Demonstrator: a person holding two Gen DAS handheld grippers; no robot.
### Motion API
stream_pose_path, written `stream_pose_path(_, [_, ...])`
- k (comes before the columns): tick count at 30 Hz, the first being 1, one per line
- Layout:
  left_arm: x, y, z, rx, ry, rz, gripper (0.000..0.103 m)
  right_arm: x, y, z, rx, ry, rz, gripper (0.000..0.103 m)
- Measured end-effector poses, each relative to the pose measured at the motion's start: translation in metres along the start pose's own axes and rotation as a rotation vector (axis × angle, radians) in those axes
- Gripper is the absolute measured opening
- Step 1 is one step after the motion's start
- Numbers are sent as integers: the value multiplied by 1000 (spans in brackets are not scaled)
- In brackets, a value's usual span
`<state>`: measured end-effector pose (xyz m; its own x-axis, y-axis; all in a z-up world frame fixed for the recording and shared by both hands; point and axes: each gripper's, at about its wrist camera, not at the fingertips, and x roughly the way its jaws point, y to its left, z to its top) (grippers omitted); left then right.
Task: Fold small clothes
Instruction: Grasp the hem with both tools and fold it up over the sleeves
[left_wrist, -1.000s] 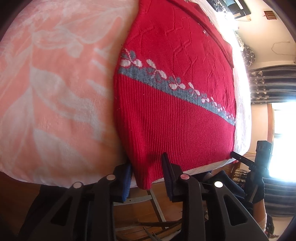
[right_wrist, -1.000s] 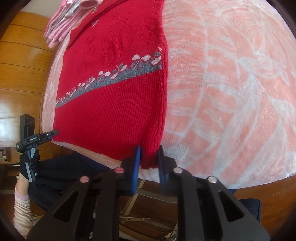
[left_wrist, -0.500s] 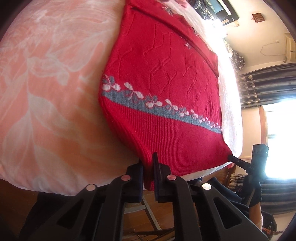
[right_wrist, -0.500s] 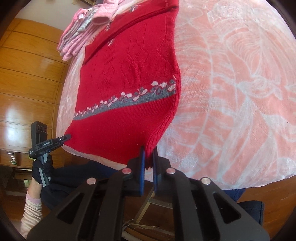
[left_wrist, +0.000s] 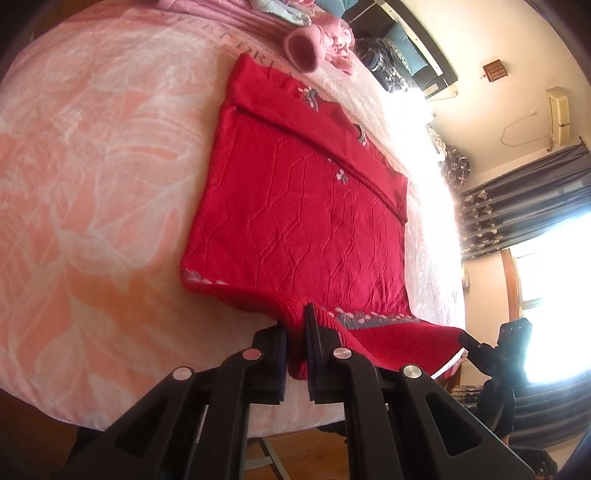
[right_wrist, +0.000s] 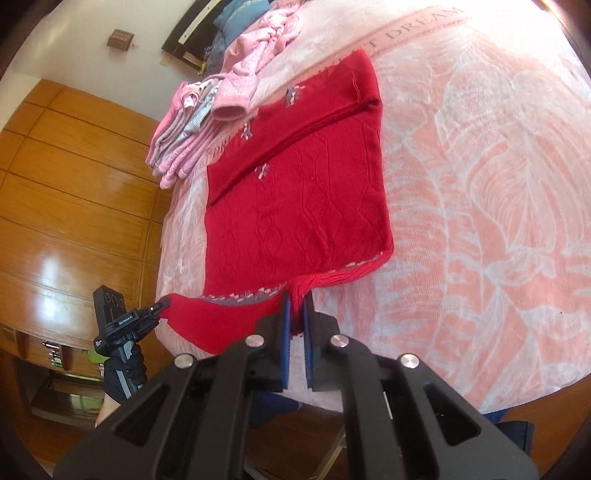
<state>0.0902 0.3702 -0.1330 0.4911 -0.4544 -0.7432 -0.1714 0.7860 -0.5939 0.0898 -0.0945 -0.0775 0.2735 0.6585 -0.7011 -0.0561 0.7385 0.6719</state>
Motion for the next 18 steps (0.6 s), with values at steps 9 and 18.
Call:
stream_pose_path(9, [4, -22, 65, -21, -143, 7, 8, 14, 15, 81, 48, -84, -23, 4])
stream_pose_path(18, [53, -5, 119, -95, -176, 51, 8, 65, 8, 154, 55, -77, -42, 4])
